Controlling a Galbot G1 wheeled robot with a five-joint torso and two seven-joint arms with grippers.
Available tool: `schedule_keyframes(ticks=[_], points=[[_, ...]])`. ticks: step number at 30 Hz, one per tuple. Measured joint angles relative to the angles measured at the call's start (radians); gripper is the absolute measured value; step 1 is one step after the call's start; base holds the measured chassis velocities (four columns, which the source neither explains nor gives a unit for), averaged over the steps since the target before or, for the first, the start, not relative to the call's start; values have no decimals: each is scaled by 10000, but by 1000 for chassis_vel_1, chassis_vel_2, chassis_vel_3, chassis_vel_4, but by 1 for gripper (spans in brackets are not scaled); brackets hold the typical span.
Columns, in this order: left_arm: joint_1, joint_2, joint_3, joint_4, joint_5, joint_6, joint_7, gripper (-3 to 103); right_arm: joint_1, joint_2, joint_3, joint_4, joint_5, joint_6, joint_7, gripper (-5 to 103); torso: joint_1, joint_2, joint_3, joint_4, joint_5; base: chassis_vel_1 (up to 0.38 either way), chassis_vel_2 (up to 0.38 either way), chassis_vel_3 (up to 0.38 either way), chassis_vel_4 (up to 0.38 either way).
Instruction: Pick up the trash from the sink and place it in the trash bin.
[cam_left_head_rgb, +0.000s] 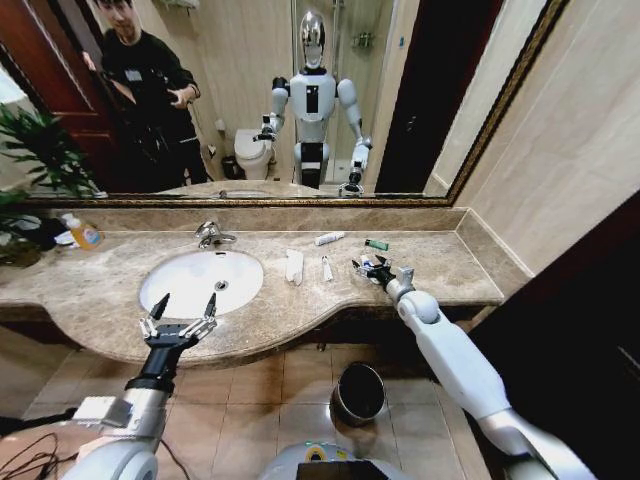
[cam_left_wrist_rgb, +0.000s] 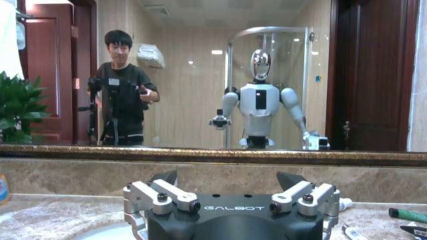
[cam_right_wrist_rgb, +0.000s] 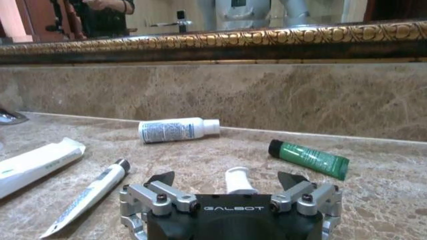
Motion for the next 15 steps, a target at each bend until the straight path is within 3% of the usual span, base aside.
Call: schedule_keyframes(ticks=[3,6,15], points=[[0,0,0,0,0,0,1,100,58,48,-26,-107,-37,0,0,102,0,0,0,0,0,0,0,0,0],[0,0,0,0,0,0,0,100,175,186,-27,-303,-71,-14,24,88,0,1,0,1,1,0,0,0,0],[0,0,0,0,0,0,0,100,287,274,-11,-554,-166,-32,38,71,0,1,0,0,0,0,0,0,0]])
